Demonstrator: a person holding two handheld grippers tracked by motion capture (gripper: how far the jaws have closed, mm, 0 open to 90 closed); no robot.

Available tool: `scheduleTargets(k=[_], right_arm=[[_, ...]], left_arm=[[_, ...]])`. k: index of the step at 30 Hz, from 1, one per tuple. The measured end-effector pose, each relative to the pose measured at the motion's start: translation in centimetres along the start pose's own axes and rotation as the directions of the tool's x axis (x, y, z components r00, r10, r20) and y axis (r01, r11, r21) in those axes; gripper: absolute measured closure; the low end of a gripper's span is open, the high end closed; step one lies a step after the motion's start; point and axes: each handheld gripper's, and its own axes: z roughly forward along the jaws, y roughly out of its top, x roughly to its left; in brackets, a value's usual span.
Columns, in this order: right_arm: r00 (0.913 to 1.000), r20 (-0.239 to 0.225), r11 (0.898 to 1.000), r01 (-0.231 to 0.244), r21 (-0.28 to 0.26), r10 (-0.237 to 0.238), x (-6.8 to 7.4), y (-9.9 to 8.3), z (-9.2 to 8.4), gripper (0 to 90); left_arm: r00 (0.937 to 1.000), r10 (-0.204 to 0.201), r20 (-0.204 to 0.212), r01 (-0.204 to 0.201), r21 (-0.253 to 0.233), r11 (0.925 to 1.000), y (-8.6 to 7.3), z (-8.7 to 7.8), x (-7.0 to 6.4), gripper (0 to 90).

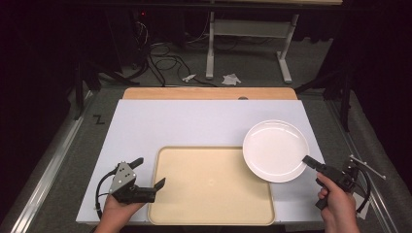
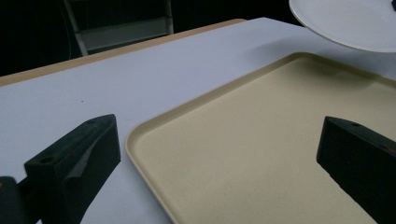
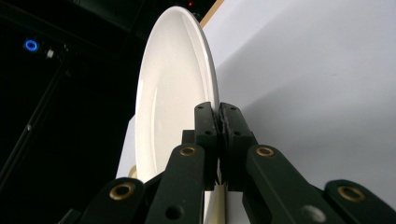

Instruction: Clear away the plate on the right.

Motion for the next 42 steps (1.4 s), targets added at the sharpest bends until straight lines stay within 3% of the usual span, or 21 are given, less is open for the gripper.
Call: scheduleTargets(k=[13,24,40,42], right_arm=[[0.9972,-0.057,0.996,0.053,0.072,-0.049,2.7,-1.6,3.4,89.0],[0.9912,-0.103,0.987,0.096,0.127,-0.083,4.4,-3.6,4.7,89.0],[0.9814,-0.134,0.961,0.165,0.223,-0.137,6.6,-5.9,6.7,89.0],[0.9789,-0.139,0.954,0.181,0.24,-0.15,6.8,-6.3,7.1,89.0]], left_arm=[[1.0,0.003,0.002,-0.003,-0.004,1.0,0.0,0.0,0.0,0.6],[0.9999,0.012,0.004,-0.012,-0.012,0.9998,0.2,-0.1,-0.2,0.6],[0.9997,0.017,0.016,-0.017,-0.003,0.9999,0.1,0.1,-0.1,0.6],[0.9997,0.017,0.015,-0.017,-0.004,0.9998,0.1,0.1,-0.1,0.6]])
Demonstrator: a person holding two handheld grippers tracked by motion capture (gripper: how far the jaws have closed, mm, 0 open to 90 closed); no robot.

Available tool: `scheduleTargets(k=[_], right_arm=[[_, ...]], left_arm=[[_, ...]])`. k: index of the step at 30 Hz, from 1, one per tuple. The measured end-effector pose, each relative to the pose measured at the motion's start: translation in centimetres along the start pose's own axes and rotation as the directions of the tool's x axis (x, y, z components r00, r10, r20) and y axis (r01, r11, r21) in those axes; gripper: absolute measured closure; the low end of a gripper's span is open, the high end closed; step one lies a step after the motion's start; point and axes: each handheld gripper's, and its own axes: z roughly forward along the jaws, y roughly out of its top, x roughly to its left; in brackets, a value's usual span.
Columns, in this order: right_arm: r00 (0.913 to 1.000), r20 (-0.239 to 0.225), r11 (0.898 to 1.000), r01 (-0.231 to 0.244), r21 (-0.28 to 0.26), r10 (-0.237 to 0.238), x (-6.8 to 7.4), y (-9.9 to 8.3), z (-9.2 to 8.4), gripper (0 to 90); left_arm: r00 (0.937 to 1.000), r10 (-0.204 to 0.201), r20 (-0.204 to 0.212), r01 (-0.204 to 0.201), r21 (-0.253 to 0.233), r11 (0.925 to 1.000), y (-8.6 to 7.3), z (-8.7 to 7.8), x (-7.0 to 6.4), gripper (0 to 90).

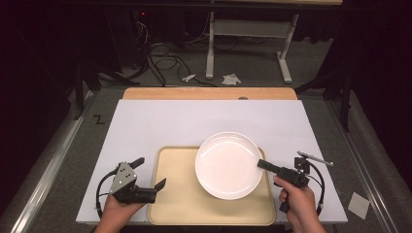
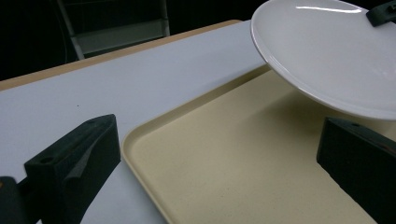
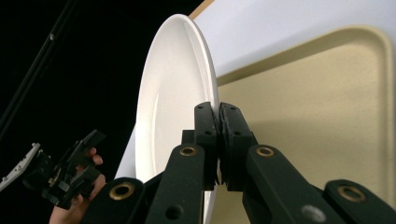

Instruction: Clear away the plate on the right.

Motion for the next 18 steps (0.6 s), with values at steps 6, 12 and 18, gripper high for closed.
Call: scheduleTargets(k=[6,12,18], right_arm=[[0.9997,0.004,0.999,0.022,0.03,-0.023,0.8,-0.5,1.3,89.0],[0.9991,0.009,0.998,0.042,0.052,-0.042,1.3,-0.9,2.1,89.0],[0.9981,0.029,0.995,0.051,0.085,-0.054,1.4,-1.3,2.9,88.9]], left_arm=[[1.0,-0.001,-0.007,0.001,-0.008,1.0,0.1,-0.2,-0.1,0.6],[0.9983,-0.057,0.008,0.058,-0.034,0.9977,0.1,-0.2,-0.5,0.6],[0.9999,-0.009,-0.006,0.008,-0.016,0.9998,0.1,-0.3,0.1,0.6]])
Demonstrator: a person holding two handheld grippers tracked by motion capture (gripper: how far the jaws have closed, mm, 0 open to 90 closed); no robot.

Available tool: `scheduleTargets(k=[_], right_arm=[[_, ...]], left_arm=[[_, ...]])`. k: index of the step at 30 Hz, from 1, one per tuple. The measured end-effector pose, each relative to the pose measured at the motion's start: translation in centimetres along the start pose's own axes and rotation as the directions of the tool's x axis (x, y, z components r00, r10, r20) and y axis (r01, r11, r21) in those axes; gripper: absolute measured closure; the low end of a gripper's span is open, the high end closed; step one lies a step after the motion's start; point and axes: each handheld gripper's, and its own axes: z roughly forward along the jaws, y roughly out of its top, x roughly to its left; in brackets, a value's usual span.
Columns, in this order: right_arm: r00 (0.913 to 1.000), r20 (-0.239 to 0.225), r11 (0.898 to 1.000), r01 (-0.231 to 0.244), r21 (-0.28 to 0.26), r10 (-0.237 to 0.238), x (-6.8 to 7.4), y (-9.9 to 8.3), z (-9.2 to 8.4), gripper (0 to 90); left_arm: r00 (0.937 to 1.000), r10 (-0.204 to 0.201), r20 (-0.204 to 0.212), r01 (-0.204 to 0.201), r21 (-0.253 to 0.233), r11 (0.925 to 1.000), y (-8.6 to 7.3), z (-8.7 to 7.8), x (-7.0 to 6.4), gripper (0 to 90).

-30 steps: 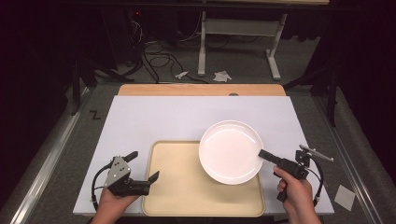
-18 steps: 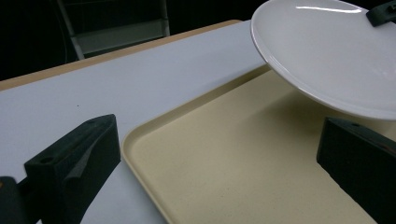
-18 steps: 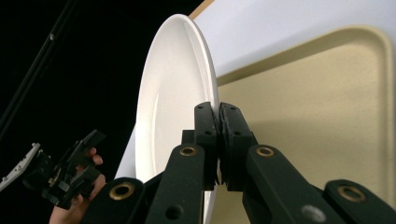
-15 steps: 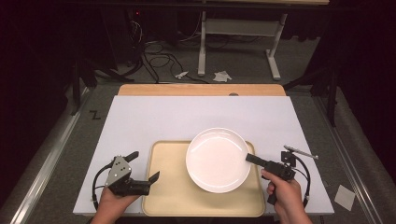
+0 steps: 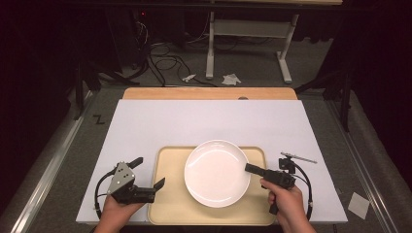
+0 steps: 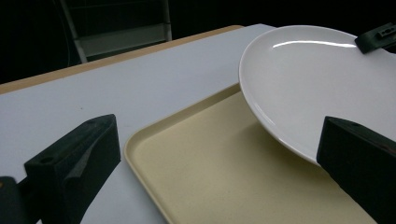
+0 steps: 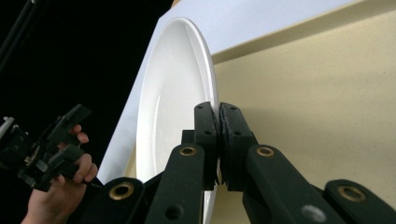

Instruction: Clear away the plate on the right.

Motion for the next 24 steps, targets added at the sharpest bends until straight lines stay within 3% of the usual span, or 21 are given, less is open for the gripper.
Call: scheduleTargets(k=[8,24], right_arm=[[0.9993,0.027,0.999,0.025,0.04,-0.026,0.1,-0.4,0.9,88.7],[0.9976,0.056,0.998,0.038,0.056,-0.041,0.0,-0.5,1.4,88.6]], left_arm=[[1.0,0.007,0.001,-0.007,0.004,1.0,0.0,0.1,-0.2,0.6],[1.0,0.006,0.0,-0.006,0.001,1.0,0.0,0.0,-0.1,0.6]])
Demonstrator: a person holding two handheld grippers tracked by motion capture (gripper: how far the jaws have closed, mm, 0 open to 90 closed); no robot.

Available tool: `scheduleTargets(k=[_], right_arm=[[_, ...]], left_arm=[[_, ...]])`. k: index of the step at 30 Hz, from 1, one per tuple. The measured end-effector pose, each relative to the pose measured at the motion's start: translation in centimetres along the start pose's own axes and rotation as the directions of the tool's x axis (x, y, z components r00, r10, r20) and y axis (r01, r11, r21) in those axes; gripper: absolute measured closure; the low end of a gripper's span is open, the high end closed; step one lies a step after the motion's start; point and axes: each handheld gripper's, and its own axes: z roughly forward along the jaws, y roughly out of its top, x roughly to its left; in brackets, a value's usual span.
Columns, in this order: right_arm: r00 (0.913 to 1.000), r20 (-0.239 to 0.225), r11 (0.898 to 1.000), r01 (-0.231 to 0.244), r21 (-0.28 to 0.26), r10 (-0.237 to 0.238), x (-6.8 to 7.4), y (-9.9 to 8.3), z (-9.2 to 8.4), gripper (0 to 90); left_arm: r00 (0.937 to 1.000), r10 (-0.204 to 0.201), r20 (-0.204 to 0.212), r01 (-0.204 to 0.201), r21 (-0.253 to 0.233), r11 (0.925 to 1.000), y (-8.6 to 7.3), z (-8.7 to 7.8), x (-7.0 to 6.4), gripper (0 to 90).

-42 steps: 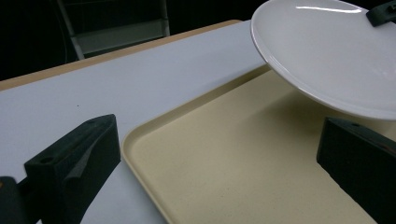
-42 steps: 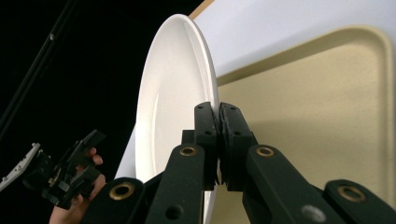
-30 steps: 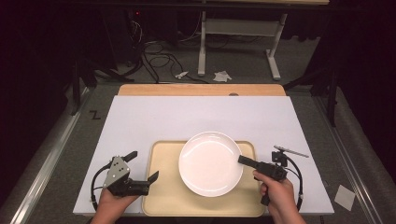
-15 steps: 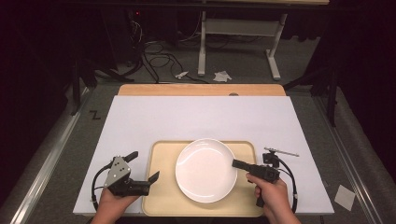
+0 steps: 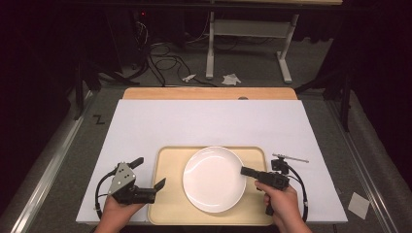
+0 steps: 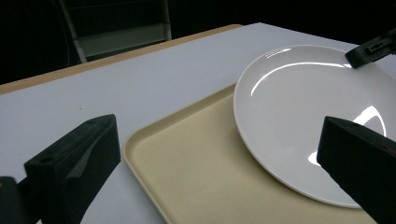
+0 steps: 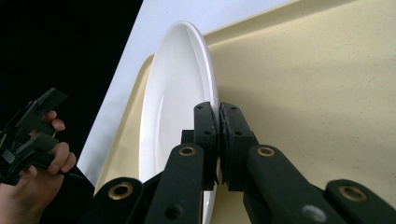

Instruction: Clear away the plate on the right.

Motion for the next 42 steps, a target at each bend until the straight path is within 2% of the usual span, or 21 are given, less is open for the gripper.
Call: scheduleTargets(k=[5,27,31,38,39,42], right_arm=[[0.9998,0.015,1.0,0.013,0.004,-0.013,0.0,0.0,0.1,88.7],[0.9999,-0.006,0.998,0.014,0.066,-0.014,-1.1,0.1,-0.2,86.0],[0.9998,-0.019,0.997,0.01,0.076,-0.009,-1.4,0.1,-0.2,83.7],[0.9999,-0.013,0.997,-0.001,0.074,0.002,-2.0,0.0,-0.2,77.9],[0.9996,-0.03,0.997,0.0,0.083,0.002,-2.1,0.0,-0.3,77.5],[1.0,-0.007,0.996,0.0,0.085,0.0,-2.1,-0.1,-0.3,77.6]], left_arm=[[1.0,0.003,0.003,-0.003,0.001,1.0,0.0,0.0,-0.1,0.6],[0.9998,0.011,0.014,-0.011,0.003,0.9999,0.1,0.0,-0.3,0.6],[0.9999,0.004,0.015,-0.004,-0.001,1.0,0.1,0.0,-0.1,0.6],[0.9997,0.006,0.023,-0.006,0.002,1.0,0.1,0.1,-0.2,0.6],[0.9997,0.007,0.024,-0.007,0.003,1.0,0.1,0.1,-0.2,0.6],[0.9996,0.006,0.026,-0.006,0.004,1.0,0.1,0.2,-0.2,0.6]])
